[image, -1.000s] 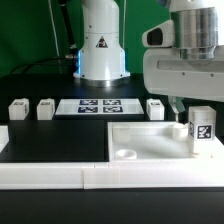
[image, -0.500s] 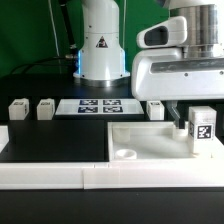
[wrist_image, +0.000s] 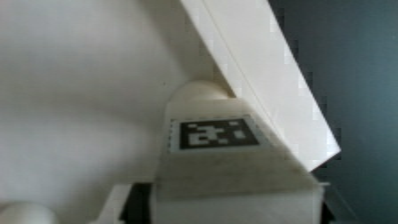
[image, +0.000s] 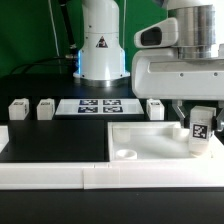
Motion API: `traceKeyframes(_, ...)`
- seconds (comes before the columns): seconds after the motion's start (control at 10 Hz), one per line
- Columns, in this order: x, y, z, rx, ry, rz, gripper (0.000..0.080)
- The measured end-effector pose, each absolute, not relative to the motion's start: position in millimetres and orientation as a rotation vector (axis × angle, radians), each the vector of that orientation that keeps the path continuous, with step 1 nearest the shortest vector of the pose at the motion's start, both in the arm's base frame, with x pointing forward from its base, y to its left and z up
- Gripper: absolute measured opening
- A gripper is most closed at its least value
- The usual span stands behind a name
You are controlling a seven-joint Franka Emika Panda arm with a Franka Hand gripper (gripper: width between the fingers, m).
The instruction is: Assemble square table
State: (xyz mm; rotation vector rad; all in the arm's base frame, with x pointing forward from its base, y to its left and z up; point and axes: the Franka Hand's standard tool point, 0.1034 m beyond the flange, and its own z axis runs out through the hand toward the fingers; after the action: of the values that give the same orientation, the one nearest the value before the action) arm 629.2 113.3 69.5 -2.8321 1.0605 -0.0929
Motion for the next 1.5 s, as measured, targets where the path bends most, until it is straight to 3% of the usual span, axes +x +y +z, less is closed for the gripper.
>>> traceKeyframes(0.5,628.1,109.5,67.5,-2.256,1.928,0.018,0.0291)
traceKeyframes(0.7,627.0,109.1,67.0,-2.187,1.988,0.009,0.0291)
traceKeyframes(1.0,623.8,115.3,67.2,-2.54,1.581,-0.025,0.0622)
traceKeyframes(1.4,623.8,113.2,66.1,-2.716,1.27,-0.053,0.0648)
traceKeyframes(1.5,625.0,114.7,66.6,-2.842,1.0,-0.093,0.0649)
